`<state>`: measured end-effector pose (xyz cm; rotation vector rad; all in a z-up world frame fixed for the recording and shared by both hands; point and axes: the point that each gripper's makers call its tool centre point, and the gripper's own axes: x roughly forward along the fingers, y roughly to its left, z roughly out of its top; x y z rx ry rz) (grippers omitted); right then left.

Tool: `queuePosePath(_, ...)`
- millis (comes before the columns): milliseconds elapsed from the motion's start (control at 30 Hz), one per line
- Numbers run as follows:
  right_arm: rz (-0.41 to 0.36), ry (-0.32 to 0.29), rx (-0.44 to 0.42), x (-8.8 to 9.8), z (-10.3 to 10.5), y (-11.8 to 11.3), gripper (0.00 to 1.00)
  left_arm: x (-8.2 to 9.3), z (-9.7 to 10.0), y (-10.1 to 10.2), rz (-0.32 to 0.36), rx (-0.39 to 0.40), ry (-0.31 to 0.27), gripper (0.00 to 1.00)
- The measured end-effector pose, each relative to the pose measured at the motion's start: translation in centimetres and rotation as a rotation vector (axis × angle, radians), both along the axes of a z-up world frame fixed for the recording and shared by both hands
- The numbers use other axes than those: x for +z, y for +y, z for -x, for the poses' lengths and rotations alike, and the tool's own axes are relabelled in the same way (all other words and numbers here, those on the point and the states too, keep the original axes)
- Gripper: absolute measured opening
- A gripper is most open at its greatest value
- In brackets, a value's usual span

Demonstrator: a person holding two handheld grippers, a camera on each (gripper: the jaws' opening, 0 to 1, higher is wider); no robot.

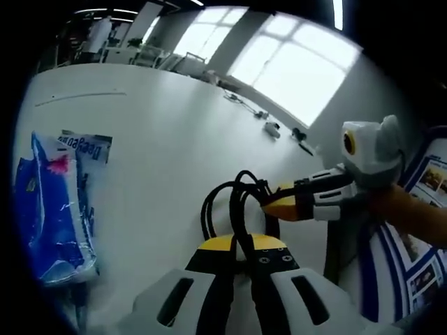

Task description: Arrange the tabletop items into an orderly group along one side of the table until the central work area is clear of visible clutter.

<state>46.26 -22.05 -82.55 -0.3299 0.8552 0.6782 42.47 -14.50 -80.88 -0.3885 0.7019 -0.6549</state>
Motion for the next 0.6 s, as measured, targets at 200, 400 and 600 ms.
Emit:
queuePosePath(200,0.009,0.012,0.0,-0.57,-0.43,0.0,0.09,-0.4,-0.13,0.22,-0.004,0.011,0.005,0.04)
queuePosePath(400,0.013,0.02,-0.007,-0.9,-0.72,-0.07,0.09,-0.81,-0.3,0.54,-0.005,0.018,0.013,0.02)
queuePosePath(600,0.014,0.019,-0.008,-1.01,-0.78,0.03,0.09,-0.63,-0.5,0.73,-0.004,0.019,-0.004,0.04)
